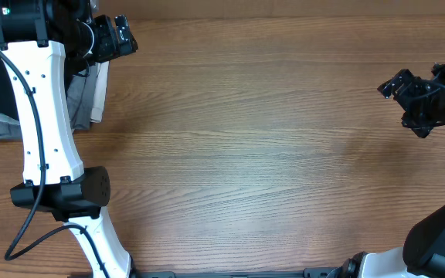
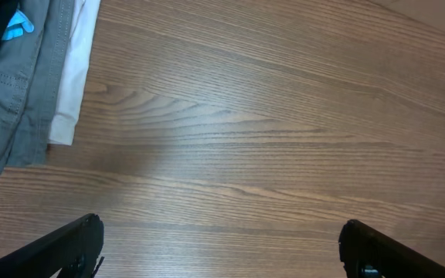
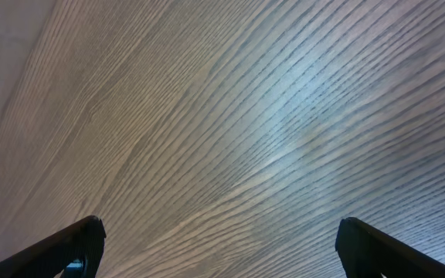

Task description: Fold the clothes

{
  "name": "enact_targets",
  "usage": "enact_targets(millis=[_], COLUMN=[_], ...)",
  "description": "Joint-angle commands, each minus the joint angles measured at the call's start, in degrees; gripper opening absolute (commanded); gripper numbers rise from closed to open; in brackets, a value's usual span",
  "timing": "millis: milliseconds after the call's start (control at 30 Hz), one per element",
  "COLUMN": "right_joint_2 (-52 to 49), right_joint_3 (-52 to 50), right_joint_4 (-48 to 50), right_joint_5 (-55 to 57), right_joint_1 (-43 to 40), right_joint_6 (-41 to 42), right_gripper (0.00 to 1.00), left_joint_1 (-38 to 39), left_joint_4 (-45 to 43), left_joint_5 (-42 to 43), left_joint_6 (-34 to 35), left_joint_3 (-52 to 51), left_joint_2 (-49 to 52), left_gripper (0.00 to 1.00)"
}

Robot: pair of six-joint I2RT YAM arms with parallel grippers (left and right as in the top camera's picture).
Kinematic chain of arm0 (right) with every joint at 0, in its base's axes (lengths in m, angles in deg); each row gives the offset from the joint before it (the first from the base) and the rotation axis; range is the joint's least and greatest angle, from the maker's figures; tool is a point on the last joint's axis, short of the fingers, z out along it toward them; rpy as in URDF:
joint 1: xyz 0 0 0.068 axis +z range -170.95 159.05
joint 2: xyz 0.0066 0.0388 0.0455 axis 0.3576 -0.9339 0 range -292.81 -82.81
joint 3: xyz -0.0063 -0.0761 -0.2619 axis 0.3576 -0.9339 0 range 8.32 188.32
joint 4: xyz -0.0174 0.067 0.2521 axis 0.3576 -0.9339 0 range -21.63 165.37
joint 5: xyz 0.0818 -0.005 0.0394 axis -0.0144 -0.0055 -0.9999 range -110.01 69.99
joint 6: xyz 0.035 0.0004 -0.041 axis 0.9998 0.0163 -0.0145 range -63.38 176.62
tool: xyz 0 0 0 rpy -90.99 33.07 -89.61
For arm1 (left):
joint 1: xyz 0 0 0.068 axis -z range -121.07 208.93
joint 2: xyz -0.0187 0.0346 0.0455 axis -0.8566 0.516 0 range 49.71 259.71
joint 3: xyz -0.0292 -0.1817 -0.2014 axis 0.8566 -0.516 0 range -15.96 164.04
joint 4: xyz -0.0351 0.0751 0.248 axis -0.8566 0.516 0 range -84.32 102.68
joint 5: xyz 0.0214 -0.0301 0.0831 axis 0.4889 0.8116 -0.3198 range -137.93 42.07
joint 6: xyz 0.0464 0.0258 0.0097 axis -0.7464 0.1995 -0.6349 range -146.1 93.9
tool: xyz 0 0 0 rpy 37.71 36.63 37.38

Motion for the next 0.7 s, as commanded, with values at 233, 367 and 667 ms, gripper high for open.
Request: enact_targets(millis=[233,367,667], right_joint_2=[-0.1,1.7,18.5], right_joint_3=[0.0,0.0,0.0], right_joint_4=[0.3,0.2,0.3], right_joint_5=[0.2,0.2,0.2], right_joint_1=[0.0,0.4,7.6], right_joint_6=[0.1,0.1,0.1], right_gripper=[1.00,1.00,1.00], left_joint_1=[0.2,0.2,0.2], left_joint_4=[0.1,0.1,0.1], left_joint_5=[-0.9,-0.9,-0.9], left_joint_6=[0.8,0.8,0.8], left_joint_3=[0.2,0.2,0.2], left_joint_2=[0.5,0.5,0.5], left_gripper=[1.00,1.00,1.00])
